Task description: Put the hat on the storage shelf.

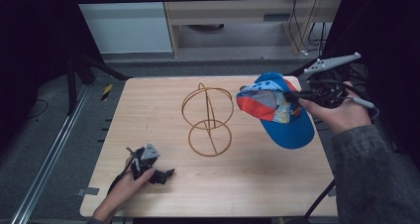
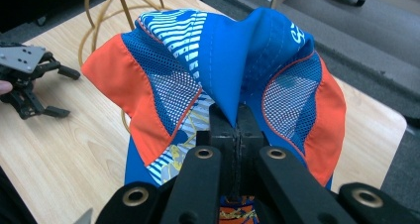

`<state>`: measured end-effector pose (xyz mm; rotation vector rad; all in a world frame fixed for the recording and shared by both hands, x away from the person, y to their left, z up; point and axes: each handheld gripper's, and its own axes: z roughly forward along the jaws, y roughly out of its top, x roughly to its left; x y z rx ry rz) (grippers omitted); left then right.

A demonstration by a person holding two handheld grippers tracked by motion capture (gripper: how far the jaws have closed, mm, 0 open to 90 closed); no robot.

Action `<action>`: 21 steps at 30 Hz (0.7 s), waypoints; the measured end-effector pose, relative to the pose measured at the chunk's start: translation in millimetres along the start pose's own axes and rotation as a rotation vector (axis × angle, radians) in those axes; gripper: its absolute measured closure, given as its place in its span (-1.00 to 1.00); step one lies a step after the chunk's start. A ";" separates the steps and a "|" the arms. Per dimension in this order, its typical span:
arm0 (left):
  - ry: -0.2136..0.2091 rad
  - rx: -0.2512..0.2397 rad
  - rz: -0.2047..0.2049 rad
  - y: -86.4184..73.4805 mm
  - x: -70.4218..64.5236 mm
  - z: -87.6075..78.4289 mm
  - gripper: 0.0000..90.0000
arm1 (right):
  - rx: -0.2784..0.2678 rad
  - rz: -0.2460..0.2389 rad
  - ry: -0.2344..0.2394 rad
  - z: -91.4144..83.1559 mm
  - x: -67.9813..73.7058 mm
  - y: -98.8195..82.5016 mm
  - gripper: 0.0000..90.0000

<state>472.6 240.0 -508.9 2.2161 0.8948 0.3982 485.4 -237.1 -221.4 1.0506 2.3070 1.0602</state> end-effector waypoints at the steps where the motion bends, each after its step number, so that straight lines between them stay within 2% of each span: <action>1: 0.000 0.000 0.000 0.0 0.0 0.0 -1.00 | -0.004 -0.005 0.000 -0.3 0.8 4.1 1.00; 2: 0.000 -0.001 -0.001 0.0 0.0 0.0 -1.00 | -0.014 -0.014 -0.001 -1.5 2.7 12.3 1.00; 8: 0.000 0.000 0.000 0.0 0.0 0.0 -1.00 | -0.029 -0.045 0.005 -2.4 9.7 32.6 1.00; 21: 0.000 0.000 0.000 0.0 0.0 0.0 -1.00 | -0.031 -0.086 0.035 11.6 24.3 64.2 1.00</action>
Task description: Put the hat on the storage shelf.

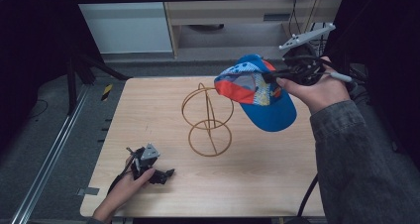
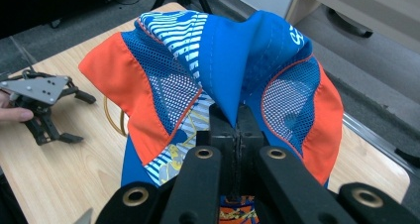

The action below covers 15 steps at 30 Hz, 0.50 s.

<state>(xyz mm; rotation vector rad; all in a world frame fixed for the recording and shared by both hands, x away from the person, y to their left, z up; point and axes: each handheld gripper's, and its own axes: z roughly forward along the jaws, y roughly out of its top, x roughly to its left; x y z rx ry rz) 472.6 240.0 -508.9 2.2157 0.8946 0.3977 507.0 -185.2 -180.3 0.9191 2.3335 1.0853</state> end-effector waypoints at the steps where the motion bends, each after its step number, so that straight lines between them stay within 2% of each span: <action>1: 0.000 0.000 0.000 0.0 0.0 0.0 -1.00 | 0.001 -0.002 0.001 1.1 0.7 2.0 1.00; 15: -0.001 0.000 0.000 0.0 0.0 0.0 -1.00 | 0.020 -0.036 0.035 35.3 12.0 38.9 1.00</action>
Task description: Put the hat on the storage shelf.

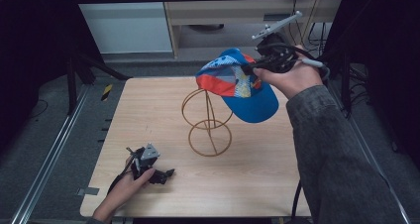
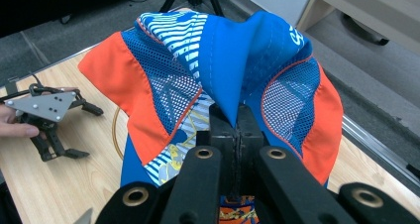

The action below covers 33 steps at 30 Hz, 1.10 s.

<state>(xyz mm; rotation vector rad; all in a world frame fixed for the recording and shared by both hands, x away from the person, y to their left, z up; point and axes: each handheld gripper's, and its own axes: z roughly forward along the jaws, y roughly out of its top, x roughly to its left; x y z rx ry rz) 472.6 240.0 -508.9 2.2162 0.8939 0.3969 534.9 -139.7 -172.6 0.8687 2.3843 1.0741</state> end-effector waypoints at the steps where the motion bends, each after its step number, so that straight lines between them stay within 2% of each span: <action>1: 0.000 0.000 0.000 0.0 0.0 0.0 -1.00 | 0.007 -0.006 0.004 5.9 1.7 5.8 1.00; 12: -0.001 0.000 0.001 0.1 0.1 0.1 -1.00 | 0.040 -0.030 0.021 33.4 10.2 30.6 1.00; 25: -0.003 0.001 0.003 0.2 0.4 0.1 -1.00 | 0.080 -0.049 0.037 56.2 19.6 40.1 1.00; 33: -0.004 0.002 0.005 0.3 0.7 0.1 -1.00 | 0.129 -0.062 0.051 83.0 24.7 45.0 1.00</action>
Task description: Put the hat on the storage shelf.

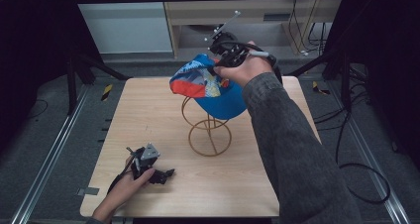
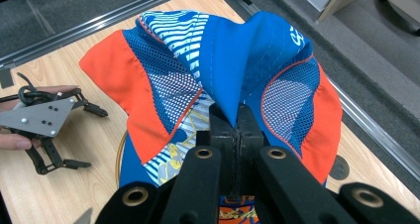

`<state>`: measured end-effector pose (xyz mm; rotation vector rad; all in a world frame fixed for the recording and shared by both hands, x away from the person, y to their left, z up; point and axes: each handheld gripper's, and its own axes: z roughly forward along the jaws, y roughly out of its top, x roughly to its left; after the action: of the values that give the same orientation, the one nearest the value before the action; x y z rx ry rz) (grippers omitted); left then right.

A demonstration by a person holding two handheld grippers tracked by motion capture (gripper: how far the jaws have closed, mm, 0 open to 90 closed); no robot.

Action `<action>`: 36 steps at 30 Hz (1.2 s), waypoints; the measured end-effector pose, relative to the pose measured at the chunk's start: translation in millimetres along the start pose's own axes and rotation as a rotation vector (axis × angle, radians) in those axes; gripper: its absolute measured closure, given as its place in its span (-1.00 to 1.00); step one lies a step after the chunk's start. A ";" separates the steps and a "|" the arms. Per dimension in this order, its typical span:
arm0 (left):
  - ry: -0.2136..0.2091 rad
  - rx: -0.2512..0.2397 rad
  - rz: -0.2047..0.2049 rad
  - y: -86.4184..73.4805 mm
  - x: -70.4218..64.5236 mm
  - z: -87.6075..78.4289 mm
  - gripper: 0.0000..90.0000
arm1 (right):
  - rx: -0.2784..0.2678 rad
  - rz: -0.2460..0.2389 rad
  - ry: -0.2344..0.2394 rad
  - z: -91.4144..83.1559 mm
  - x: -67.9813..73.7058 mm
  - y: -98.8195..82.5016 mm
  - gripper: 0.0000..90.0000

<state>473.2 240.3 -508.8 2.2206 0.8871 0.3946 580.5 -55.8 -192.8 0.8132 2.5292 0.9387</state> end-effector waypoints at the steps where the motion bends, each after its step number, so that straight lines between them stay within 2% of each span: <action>1: 0.000 0.000 0.000 0.0 0.0 0.1 -1.00 | 0.004 -0.002 0.005 2.7 0.3 0.8 1.00; 6: 0.000 0.000 0.001 0.0 0.0 0.0 -1.00 | 0.023 -0.005 0.009 13.8 0.5 1.9 1.00; 15: 0.000 -0.002 -0.001 0.0 -0.1 0.2 -1.00 | 0.030 0.013 0.021 23.2 -1.4 0.5 1.00; 36: 0.000 -0.002 -0.001 0.0 -0.2 0.1 -1.00 | 0.064 -0.024 0.035 37.2 11.5 5.2 0.99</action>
<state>473.2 240.2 -508.9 2.2187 0.8876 0.3954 591.2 -27.3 -217.6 0.7892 2.6052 0.8763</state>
